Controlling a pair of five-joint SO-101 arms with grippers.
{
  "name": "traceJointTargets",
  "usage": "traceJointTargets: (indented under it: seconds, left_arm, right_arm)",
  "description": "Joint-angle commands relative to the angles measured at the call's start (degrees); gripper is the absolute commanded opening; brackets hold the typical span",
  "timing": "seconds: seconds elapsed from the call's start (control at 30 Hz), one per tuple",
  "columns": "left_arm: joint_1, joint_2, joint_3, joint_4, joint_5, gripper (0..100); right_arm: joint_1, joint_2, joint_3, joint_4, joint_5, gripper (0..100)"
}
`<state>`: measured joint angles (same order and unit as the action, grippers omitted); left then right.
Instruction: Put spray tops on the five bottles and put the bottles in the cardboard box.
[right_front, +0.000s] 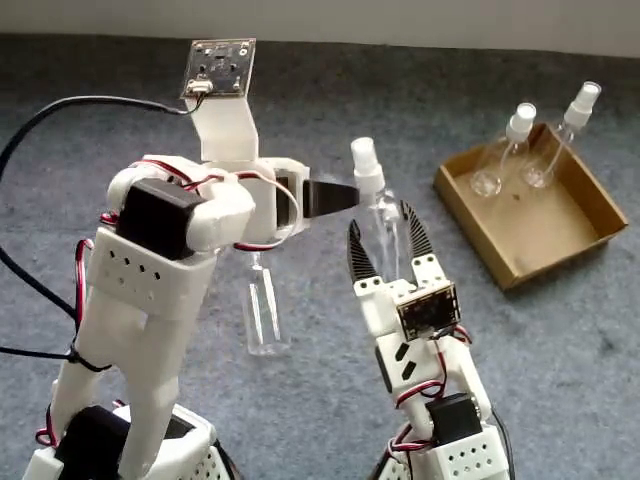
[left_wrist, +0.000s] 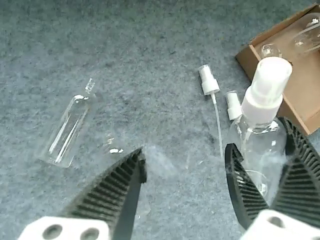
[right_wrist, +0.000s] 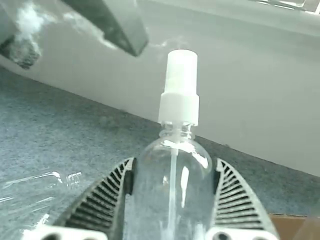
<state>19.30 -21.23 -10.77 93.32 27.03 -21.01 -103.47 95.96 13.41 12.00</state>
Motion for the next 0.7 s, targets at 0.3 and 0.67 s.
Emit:
traceJointTargets:
  seconds: [0.3,0.67]
  left_arm:
    - [-1.19,-9.54,-3.56,5.45,0.18,5]
    - [-0.75,-27.21,16.92,2.81,0.09,1]
  right_arm:
    - [0.48,-1.10,3.30,8.13,0.18,12.7]
    - [0.48,-0.75,-10.15,16.13,0.18,12.7]
